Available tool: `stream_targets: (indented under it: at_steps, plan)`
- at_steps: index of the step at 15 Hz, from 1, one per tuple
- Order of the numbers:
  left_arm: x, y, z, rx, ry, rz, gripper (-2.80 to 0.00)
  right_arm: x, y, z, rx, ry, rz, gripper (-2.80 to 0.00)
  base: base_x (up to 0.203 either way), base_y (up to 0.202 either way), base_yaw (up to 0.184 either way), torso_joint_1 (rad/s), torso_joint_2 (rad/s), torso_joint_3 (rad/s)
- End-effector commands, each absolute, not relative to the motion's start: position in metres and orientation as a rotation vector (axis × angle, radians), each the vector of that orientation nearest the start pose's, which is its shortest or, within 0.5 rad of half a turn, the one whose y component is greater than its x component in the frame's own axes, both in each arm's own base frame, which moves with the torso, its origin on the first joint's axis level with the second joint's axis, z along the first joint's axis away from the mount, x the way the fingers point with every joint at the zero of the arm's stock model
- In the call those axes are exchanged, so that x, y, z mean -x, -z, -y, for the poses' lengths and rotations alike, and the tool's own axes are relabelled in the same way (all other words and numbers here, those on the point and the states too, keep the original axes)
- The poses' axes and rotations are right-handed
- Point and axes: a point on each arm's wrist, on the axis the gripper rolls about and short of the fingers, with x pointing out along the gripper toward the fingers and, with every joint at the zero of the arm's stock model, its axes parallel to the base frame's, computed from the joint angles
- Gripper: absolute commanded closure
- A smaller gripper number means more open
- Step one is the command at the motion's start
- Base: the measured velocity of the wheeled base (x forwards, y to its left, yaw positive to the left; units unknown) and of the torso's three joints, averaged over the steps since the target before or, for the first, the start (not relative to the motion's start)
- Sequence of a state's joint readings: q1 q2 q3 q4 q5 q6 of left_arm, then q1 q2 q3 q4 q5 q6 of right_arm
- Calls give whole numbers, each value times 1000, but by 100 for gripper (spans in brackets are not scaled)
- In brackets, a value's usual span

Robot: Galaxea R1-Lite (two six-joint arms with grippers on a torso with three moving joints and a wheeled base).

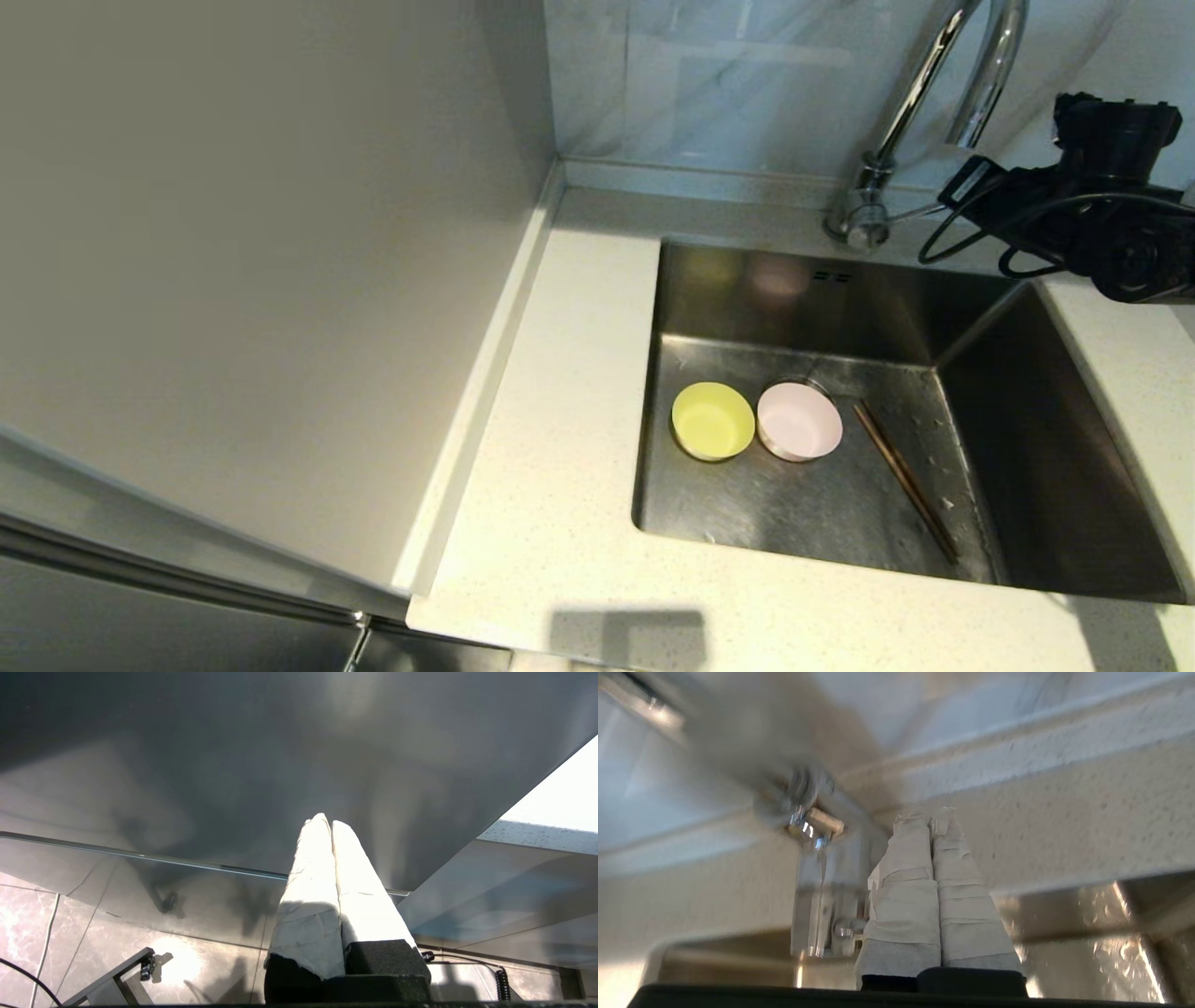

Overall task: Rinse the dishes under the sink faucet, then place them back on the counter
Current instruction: Turn on the faucet, then wait for the water to rinse the bowl

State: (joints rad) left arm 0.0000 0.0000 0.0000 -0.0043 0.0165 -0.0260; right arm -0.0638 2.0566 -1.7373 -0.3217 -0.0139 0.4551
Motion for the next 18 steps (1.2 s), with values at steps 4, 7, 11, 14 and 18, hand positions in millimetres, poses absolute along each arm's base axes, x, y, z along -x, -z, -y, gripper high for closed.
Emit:
stream_targets:
  at_steps: [4, 7, 11, 14, 18]
  plan:
    - [23, -76, 0, 26, -17, 8, 0, -414, -284, 46, -460, 44, -6, 0, 0, 0, 0, 0, 0, 0]
    - [23, -76, 0, 26, -17, 8, 0, -412, -282, 60, -465, 70, -6, 0, 0, 0, 0, 0, 0, 0]
    - [23, -76, 0, 26, -17, 8, 0, -417, -279, 71, -443, 190, 53, 0, 0, 0, 0, 0, 0, 0]
    - [23, -76, 0, 26, -17, 8, 0, -411, -282, 85, -391, 277, 71, 0, 0, 0, 0, 0, 0, 0]
    - [23, -76, 0, 26, -17, 8, 0, -385, -286, 102, -231, 445, 55, 0, 0, 0, 0, 0, 0, 0]
